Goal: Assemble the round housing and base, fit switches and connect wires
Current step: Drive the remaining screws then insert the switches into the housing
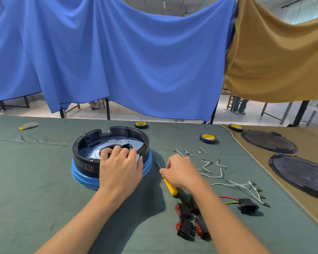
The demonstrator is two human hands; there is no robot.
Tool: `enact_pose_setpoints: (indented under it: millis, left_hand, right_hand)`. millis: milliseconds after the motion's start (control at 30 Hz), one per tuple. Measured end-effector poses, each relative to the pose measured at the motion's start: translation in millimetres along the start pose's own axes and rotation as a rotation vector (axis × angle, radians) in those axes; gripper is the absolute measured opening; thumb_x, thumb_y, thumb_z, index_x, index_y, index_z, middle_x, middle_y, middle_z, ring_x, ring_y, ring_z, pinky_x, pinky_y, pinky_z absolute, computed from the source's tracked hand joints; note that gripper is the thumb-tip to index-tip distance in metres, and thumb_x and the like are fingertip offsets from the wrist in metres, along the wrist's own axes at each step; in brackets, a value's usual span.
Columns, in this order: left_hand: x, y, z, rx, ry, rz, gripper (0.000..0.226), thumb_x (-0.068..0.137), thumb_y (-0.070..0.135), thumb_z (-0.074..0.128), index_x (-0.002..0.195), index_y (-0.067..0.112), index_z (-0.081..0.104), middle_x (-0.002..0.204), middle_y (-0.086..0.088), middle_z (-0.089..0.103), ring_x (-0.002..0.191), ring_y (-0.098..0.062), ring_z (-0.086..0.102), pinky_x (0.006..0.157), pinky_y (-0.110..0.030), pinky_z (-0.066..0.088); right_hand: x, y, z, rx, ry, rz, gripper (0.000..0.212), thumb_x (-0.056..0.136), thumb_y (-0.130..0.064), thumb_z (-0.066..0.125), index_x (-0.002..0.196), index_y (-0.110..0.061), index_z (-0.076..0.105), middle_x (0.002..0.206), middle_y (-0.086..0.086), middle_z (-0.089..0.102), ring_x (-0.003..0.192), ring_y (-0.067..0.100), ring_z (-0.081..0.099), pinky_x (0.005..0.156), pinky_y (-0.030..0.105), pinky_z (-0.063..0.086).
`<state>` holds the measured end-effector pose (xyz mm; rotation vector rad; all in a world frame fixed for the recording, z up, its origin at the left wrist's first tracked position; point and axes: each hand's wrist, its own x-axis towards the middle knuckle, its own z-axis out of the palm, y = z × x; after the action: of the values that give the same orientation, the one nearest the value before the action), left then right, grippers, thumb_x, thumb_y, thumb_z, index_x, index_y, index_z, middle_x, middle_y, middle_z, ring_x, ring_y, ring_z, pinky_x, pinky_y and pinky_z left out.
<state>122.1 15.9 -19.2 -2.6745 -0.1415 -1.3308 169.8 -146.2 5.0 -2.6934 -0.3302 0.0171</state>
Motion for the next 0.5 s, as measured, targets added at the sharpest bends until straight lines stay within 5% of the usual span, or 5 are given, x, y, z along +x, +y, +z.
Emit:
enact_pose_setpoints:
  millis: [100,267,500]
  left_hand:
    - [5.9,20.5,-1.7,0.026,-0.053,-0.035,0.016,0.082,0.026,0.067,0.078,0.01,0.064,0.072,-0.006,0.063,0.074,-0.03,0.058,0.073,-0.041,0.037]
    - [11.3,38.6,8.7,0.103,-0.139,-0.116,0.016,0.084,0.025,0.067,0.078,0.014,0.059,0.068,-0.003,0.059,0.066,-0.027,0.055,0.07,-0.039,0.036]
    - [7.9,36.2,16.0,0.138,-0.083,-0.069,0.015,0.081,0.02,0.07,0.077,0.012,0.058,0.065,-0.004,0.055,0.061,-0.027,0.052,0.066,-0.038,0.035]
  right_hand:
    - [15.2,14.7,-29.3,0.06,0.003,-0.04,0.019,0.089,-0.035,0.063,0.092,-0.017,0.069,0.103,0.008,0.069,0.097,0.025,0.062,0.084,0.035,0.051]
    - [50.2,52.7,-50.2,0.063,0.11,-0.054,0.008,0.091,-0.018,0.061,0.089,-0.023,0.067,0.1,0.004,0.071,0.095,0.02,0.062,0.083,0.033,0.051]
    - [73.8,77.9,-22.5,-0.115,0.114,-0.058,0.038,0.098,-0.02,0.05,0.132,-0.036,0.056,0.139,0.004,0.054,0.125,0.03,0.049,0.097,0.044,0.047]
